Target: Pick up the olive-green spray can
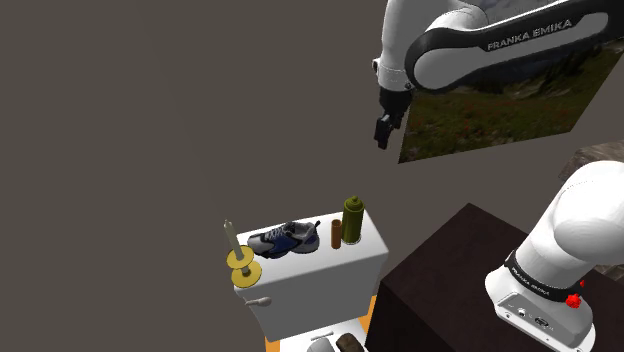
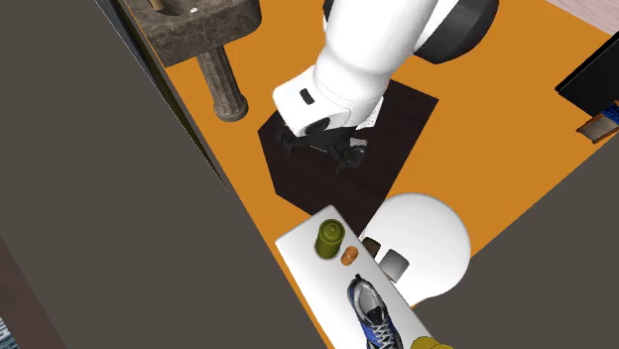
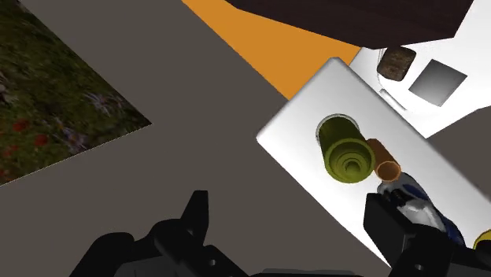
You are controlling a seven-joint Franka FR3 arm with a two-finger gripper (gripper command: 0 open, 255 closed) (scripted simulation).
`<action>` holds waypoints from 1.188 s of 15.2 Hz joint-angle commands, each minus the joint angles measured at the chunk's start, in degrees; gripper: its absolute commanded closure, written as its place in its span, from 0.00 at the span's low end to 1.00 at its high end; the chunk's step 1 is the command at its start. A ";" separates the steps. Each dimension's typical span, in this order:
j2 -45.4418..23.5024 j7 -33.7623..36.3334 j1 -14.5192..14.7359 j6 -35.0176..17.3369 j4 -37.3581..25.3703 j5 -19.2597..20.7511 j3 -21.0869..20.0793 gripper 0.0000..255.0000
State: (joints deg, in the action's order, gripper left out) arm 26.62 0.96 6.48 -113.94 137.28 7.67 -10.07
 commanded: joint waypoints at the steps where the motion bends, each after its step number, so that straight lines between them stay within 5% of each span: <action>1: -3.50 -0.80 0.52 -3.11 0.40 1.43 -1.09 0.00; 18: -29.99 3.43 3.47 -20.11 0.14 20.85 -8.49 0.00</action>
State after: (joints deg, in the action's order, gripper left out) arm -2.51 3.88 10.03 -133.24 137.30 27.65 -18.69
